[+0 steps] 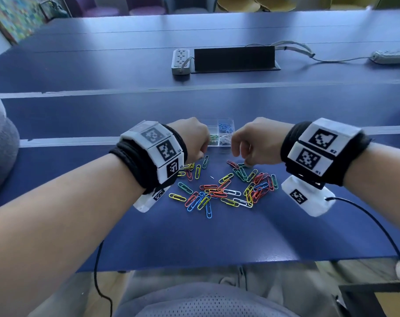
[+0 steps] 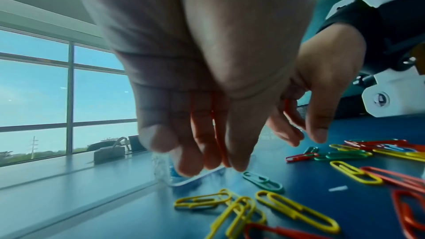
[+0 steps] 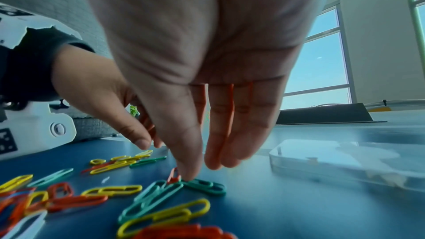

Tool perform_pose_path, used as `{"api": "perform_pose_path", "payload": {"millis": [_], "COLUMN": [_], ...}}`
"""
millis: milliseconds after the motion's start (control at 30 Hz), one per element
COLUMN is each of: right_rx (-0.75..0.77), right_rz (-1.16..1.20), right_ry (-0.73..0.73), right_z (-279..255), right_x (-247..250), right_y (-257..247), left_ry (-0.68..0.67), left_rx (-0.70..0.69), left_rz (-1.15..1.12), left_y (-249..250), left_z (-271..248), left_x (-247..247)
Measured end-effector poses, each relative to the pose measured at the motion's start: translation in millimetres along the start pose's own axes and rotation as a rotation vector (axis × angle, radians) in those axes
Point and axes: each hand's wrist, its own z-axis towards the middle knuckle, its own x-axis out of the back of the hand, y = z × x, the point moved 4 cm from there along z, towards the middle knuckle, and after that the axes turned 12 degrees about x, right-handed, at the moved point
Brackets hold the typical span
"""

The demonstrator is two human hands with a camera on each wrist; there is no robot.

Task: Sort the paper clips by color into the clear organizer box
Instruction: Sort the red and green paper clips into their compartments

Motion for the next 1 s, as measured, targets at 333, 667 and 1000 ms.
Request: {"api": "perform_pose_path", "payload": {"millis": [333,667,1000], "right_rx": [-0.004,-0.054,-0.187], "right_rz": [0.023,0.088,0.005], "right_ry": [-0.008,0.064,-0.053], "right_z": [0.4,-10.5,-18.7], "right_x": [-8.8,-8.9,-18.2], "right_y": [0.7,1.3,-2.9], "left_ry": [-0.018,-0.073,0.017], "left_rx": [0.107,0.084,0.013], "left_rz": [0.005,-0.092,-0.031], "left_y": [1.3,14.2,23.9], "left_z": [0.0,5.9,-2.0], "left_x": [-9.7,-9.6,-6.9]}}
